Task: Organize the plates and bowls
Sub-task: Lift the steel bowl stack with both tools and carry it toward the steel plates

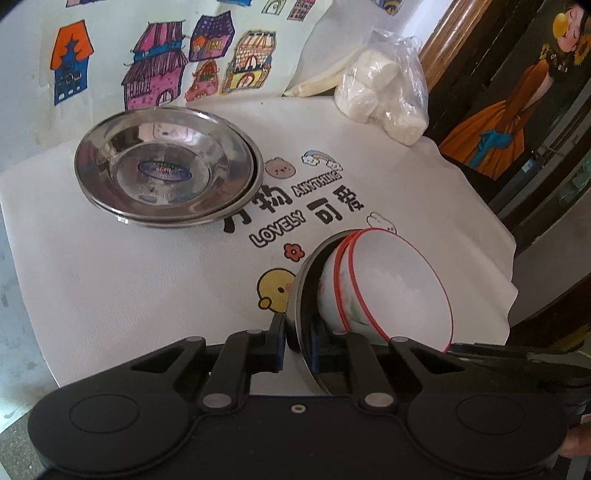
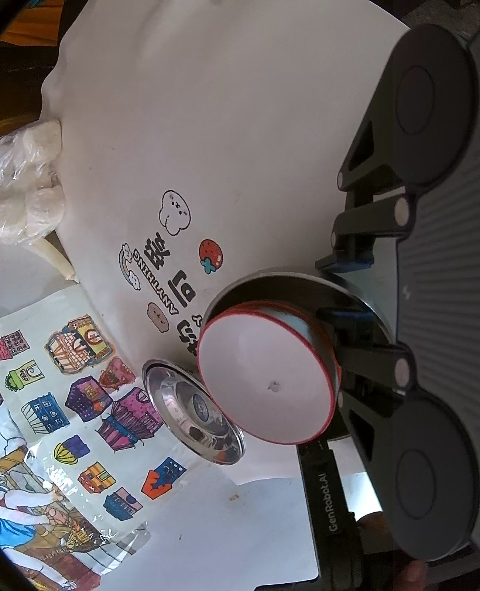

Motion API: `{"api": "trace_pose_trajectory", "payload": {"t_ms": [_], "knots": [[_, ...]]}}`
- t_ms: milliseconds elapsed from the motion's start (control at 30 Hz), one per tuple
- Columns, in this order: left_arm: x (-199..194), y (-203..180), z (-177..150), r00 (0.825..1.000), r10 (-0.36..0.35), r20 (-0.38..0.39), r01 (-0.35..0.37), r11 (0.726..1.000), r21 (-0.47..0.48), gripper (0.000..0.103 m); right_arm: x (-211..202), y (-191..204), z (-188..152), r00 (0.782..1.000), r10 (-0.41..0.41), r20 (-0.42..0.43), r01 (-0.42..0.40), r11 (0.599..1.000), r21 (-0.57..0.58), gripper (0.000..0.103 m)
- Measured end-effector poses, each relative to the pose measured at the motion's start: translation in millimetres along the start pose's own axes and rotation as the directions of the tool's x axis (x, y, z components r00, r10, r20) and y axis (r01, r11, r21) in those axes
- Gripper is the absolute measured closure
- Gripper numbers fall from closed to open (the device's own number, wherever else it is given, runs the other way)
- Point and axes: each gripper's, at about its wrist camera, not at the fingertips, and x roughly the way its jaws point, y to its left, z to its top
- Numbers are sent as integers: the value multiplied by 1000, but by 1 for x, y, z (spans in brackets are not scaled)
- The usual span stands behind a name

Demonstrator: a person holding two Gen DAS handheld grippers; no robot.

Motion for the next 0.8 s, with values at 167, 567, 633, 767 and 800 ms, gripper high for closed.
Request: {"api": "trace_pose_trajectory", "payload": {"t_ms": [167, 567, 633, 767, 800], "knots": [[-6, 3, 7, 1000, -8, 23, 8, 1000, -13, 92, -5, 6, 6, 1000, 2, 19, -2, 1000, -16, 81], [-17, 23, 22, 996, 2, 84, 7, 995, -99, 92, -4, 24, 30, 996, 53, 77, -52, 999, -12, 81], [-19, 27, 25, 995, 9, 97, 2, 994, -112, 92, 0, 29, 34, 995, 55, 81, -54, 998, -22, 81], [-22, 33, 30, 993, 27, 119, -11, 991, -135, 92, 6, 35, 42, 994, 73, 87, -70, 997, -39, 81], [-24, 34, 32, 992, 31, 126, -14, 990, -139, 92, 7, 37, 44, 993, 78, 89, -74, 996, -43, 81]]}}
